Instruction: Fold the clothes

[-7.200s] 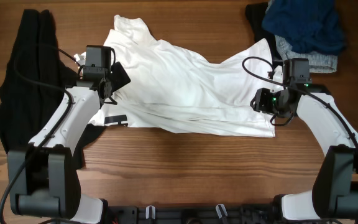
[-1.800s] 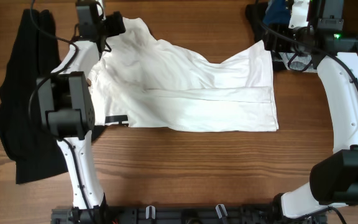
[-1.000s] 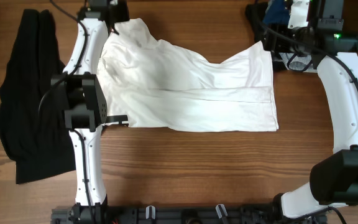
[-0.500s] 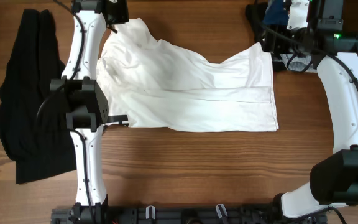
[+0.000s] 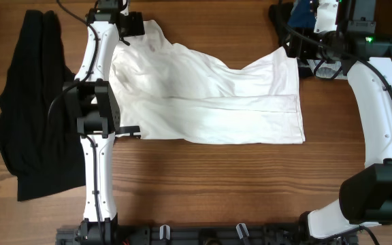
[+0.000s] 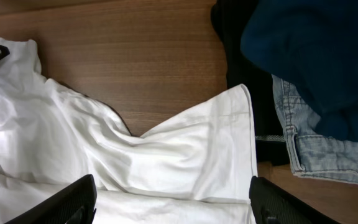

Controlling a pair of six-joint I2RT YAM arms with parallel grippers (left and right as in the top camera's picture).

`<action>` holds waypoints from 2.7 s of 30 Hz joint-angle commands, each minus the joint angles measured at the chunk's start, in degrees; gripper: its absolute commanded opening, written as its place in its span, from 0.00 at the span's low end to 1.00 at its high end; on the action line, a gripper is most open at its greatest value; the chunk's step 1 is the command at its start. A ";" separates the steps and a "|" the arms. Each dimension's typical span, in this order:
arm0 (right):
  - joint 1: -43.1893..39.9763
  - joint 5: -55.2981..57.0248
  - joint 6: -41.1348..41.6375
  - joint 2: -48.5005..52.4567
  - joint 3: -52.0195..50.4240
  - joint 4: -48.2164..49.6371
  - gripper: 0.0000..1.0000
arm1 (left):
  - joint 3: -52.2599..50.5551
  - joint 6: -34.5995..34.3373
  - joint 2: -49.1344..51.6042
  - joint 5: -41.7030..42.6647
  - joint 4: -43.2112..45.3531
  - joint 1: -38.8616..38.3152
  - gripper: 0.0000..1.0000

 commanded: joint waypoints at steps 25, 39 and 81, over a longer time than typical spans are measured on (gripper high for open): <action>0.04 -1.09 0.72 3.67 0.48 3.80 0.74 | 1.03 3.06 -10.25 -6.58 -4.17 -1.31 0.04; 0.07 10.82 -2.67 24.70 0.48 20.96 0.82 | 1.03 2.86 -13.35 -6.56 -13.20 -1.57 0.04; -0.26 11.19 -2.51 14.56 1.77 17.68 0.04 | 1.03 2.89 -17.90 -6.62 -17.35 -1.29 0.04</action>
